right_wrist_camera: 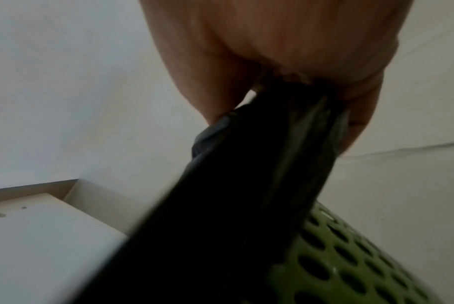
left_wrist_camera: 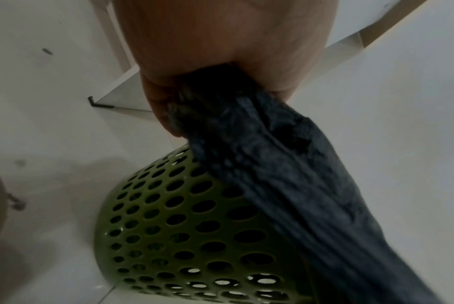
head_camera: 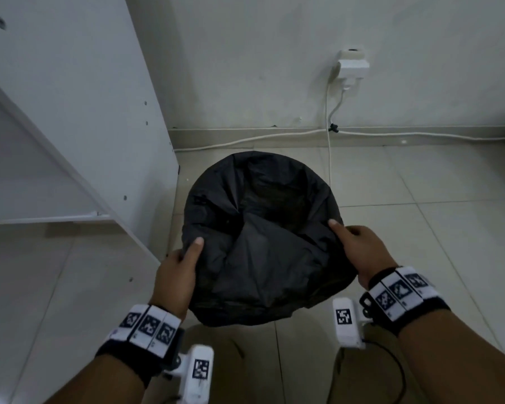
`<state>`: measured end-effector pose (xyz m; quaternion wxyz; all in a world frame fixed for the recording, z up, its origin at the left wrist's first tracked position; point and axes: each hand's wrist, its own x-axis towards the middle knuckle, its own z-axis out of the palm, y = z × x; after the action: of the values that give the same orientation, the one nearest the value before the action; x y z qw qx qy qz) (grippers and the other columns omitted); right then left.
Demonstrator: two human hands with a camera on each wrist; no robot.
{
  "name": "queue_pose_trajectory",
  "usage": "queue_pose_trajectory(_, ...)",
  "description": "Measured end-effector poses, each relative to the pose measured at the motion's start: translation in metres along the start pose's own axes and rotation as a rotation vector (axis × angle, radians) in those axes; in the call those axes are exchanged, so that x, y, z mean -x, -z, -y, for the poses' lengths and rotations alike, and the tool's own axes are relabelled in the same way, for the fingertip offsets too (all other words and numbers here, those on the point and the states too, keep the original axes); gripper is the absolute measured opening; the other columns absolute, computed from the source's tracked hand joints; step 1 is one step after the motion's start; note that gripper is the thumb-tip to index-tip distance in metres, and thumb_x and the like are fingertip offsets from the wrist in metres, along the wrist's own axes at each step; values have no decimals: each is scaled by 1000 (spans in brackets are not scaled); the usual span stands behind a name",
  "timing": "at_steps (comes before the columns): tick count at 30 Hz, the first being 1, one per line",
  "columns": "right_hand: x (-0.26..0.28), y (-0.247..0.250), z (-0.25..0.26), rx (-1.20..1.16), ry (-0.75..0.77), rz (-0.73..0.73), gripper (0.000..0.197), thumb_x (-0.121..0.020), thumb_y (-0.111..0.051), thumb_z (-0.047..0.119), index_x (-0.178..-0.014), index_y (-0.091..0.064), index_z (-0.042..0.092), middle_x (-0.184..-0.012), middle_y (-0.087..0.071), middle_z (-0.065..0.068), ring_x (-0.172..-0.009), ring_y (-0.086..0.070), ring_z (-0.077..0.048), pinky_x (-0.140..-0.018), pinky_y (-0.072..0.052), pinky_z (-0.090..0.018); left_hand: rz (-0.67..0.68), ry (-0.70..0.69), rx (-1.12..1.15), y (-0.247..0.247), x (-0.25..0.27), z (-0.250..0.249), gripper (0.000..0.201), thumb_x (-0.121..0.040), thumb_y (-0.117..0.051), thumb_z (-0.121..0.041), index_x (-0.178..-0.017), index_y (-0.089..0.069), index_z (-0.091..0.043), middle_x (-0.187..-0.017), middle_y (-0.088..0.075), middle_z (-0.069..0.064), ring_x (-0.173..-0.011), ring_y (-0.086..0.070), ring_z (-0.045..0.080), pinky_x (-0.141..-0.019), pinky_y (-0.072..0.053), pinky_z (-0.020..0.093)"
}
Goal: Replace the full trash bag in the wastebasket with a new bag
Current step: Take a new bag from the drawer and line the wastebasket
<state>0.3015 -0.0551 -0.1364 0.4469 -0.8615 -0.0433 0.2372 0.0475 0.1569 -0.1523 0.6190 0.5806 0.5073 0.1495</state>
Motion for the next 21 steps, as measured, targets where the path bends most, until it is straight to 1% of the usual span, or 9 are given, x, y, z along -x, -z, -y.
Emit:
queue_pose_trajectory(4,24,-11,-5,12,36,-55,60,-94,-49,55,-59,-46,6,-60,-48,-14,-60,-50,-27,-60,-36,-34,-51,39,67,-6,26,-7,48,-85,-62,-64,-87,-77,-19,-90,-77,7,-88,-72,30,-87,-57,53)
queue_pose_trajectory(7,33,-20,-1,-18,-23,-63,66,-97,-43,54,-64,-54,-2,-68,-55,-18,-65,-51,-30,-60,-36,-35,-21,78,167,-11,28,-15,43,-92,-61,-54,-97,-75,-14,-98,-76,11,-93,-71,32,-88,-57,52)
queue_pose_trajectory(10,37,-28,4,-94,-39,-51,64,-97,-46,53,-68,-57,-3,-71,-59,-16,-70,-55,-29,-58,-40,-33,-1,143,257,-16,21,-21,49,-93,-59,-54,-111,-70,-10,-104,-73,11,-96,-71,31,-82,-59,45)
queue_pose_trajectory(12,39,-33,3,-209,-60,18,58,-95,-54,51,-83,-67,-4,-84,-69,-15,-82,-65,-29,-74,-54,-38,-8,168,328,-18,11,-22,58,-89,-62,-57,-121,-64,-9,-110,-73,11,-99,-72,29,-88,-58,46)
queue_pose_trajectory(14,39,-35,-1,-425,-78,132,41,-93,-62,41,-107,-70,3,-103,-74,-13,-96,-70,-28,-88,-57,-43,-10,179,377,-20,3,-23,63,-87,-64,-59,-125,-62,-9,-112,-72,10,-101,-72,27,-93,-57,47)
queue_pose_trajectory(16,41,-33,-2,-617,-120,203,43,-91,-67,34,-126,-63,9,-118,-71,-9,-105,-69,-28,-87,-57,-42,1,173,434,-22,2,-26,54,-90,-63,-53,-123,-64,-11,-108,-73,9,-100,-71,26,-93,-57,44)
queue_pose_trajectory(18,40,-31,-6,-664,-194,139,66,-85,-74,35,-140,-48,9,-130,-64,-9,-109,-66,-30,-83,-59,-44,27,183,497,-22,4,-26,38,-93,-65,-44,-117,-69,-14,-99,-76,7,-99,-72,27,-93,-57,44)
queue_pose_trajectory(20,39,-27,-13,-718,-256,41,79,-79,-80,29,-143,-42,3,-131,-61,-16,-106,-65,-31,-74,-61,-41,54,215,612,-23,12,-24,29,-96,-64,-33,-116,-70,-13,-100,-77,7,-101,-72,30,-88,-58,43)
queue_pose_trajectory(21,39,-25,-17,-755,-255,25,74,-79,-80,25,-140,-45,1,-128,-62,-20,-103,-67,-30,-69,-60,-36,67,225,666,-24,16,-25,27,-98,-60,-30,-117,-69,-12,-102,-77,8,-102,-72,30,-84,-59,41)
